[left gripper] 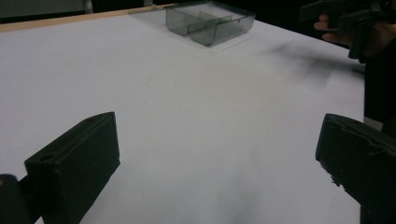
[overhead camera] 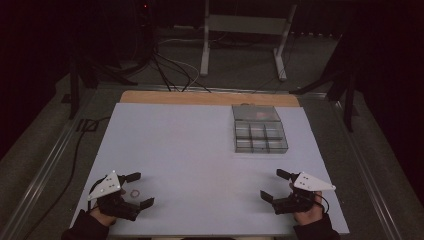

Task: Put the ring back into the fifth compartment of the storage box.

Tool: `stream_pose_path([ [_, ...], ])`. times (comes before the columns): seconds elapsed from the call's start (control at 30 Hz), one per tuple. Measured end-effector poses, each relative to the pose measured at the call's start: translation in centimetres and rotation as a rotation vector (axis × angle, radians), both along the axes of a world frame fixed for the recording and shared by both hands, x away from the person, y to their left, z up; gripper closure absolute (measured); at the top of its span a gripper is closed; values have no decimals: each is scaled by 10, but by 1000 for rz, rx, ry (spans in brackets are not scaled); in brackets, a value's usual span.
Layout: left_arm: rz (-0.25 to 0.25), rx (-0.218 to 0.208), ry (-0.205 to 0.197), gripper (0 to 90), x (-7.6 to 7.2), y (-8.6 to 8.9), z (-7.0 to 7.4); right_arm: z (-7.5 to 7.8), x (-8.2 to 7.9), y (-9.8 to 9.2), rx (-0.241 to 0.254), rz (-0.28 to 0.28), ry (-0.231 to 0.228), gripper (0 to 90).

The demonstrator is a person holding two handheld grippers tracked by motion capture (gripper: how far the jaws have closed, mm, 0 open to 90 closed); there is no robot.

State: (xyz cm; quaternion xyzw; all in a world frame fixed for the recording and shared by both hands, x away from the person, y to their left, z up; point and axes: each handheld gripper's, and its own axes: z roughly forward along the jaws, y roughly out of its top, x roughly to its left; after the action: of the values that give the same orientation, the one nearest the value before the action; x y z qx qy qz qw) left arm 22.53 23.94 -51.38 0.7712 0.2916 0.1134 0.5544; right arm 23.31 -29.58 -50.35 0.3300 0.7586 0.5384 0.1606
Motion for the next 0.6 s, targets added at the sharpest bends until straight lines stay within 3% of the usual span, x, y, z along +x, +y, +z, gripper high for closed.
stream_pose_path([
  [0.33,-19,35,2,8,-2,-1,1,2,-1,1,7,-6,-6,0],
  [0.37,-35,54,-1,8,-4,-3,2,2,-1,1,14,-7,-4,0],
  [0.5,-70,66,-9,8,-6,-7,5,2,-1,2,22,-6,-1,0],
  [0.6,-105,57,-19,8,-7,-9,11,3,-1,2,27,-3,1,0],
])
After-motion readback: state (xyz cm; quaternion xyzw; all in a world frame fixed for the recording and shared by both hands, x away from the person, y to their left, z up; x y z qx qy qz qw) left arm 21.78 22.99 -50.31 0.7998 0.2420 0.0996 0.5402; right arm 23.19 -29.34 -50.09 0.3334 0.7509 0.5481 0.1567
